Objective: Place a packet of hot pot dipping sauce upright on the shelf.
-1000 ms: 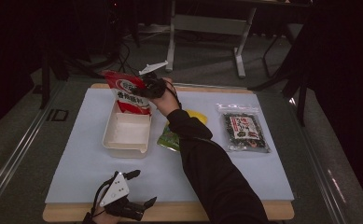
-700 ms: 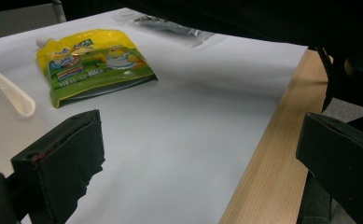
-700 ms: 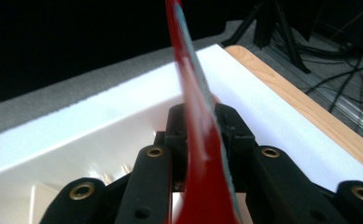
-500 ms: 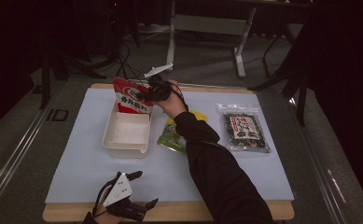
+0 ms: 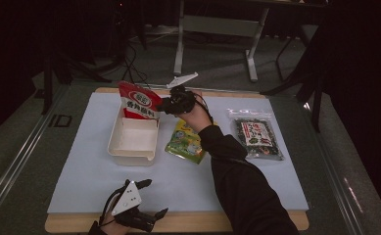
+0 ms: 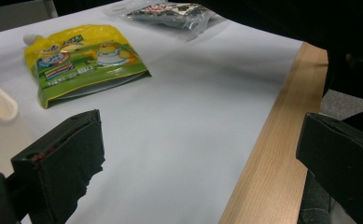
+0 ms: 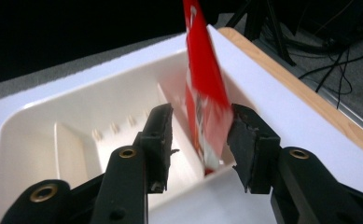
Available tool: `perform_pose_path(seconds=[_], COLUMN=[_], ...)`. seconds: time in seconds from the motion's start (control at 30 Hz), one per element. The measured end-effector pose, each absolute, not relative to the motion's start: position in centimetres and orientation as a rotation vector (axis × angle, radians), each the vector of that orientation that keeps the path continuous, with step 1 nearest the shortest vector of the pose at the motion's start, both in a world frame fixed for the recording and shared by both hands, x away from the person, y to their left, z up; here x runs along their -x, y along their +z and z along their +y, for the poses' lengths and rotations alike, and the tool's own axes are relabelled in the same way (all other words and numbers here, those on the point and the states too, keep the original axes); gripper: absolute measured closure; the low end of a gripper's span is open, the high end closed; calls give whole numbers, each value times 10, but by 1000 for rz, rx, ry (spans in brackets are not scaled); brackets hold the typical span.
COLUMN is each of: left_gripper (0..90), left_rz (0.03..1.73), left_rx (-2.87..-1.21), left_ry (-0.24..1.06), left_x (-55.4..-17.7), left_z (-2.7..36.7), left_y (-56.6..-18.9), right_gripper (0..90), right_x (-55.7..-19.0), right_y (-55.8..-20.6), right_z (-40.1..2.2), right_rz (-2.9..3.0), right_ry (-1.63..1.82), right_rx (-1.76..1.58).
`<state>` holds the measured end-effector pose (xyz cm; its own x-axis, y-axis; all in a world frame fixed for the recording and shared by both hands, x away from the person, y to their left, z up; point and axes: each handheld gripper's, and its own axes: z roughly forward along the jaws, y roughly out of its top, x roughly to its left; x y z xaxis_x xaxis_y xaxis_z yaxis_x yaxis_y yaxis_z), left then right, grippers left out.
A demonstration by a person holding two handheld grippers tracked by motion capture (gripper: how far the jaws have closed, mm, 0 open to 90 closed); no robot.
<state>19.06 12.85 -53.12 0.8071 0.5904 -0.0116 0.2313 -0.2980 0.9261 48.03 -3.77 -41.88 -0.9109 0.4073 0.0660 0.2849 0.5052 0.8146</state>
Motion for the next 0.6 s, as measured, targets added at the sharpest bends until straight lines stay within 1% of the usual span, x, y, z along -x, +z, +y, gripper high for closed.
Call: perform_pose_path(seconds=[0.27,0.5,0.6], left_gripper=[20,19,20], left_rz=[613,609,610], left_rx=[-1886,-1892,-1895], left_ry=[389,384,384], left_x=[-193,-194,-194], left_z=[126,125,125], left_y=[-532,-533,-534], right_gripper=[562,550,549], right_x=[-465,-452,-451], right_y=[-427,-431,-431], right_z=[-73,-115,-122], right_rz=[2592,2557,2551], right_ry=[1380,1364,1365], right_rx=[-645,-672,-675])
